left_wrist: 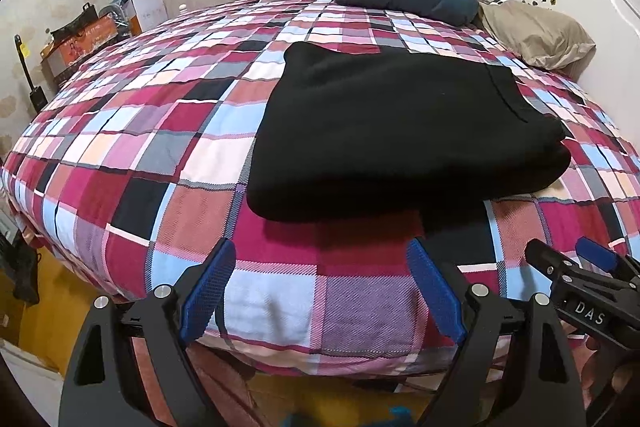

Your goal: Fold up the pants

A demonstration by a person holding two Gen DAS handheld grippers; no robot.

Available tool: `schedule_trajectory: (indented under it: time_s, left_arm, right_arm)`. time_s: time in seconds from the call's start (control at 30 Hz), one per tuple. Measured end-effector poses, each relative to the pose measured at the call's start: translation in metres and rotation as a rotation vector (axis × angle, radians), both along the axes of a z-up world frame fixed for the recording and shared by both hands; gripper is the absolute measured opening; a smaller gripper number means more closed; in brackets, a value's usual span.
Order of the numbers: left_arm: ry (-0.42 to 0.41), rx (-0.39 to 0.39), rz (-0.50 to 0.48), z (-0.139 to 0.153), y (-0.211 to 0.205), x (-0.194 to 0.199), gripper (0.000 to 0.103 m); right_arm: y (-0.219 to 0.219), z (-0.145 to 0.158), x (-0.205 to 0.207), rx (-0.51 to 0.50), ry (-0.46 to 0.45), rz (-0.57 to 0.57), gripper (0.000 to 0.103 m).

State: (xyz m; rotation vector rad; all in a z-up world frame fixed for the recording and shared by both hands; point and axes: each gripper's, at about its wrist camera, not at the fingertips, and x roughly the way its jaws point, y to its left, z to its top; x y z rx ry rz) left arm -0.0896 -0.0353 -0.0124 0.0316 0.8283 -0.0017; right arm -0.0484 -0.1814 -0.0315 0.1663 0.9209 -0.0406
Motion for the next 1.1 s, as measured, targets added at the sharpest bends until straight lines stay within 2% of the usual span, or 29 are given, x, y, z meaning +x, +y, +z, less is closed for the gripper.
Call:
schedule_trajectory:
  time_s: [1.1]
  left_arm:
    - [-0.021,0.028,0.002,0.0054,-0.0038,-0.0036,0.086]
  right_arm:
    - [0.0051,-0.0010,-0.0029,0.002,0.003,0.003,0.092]
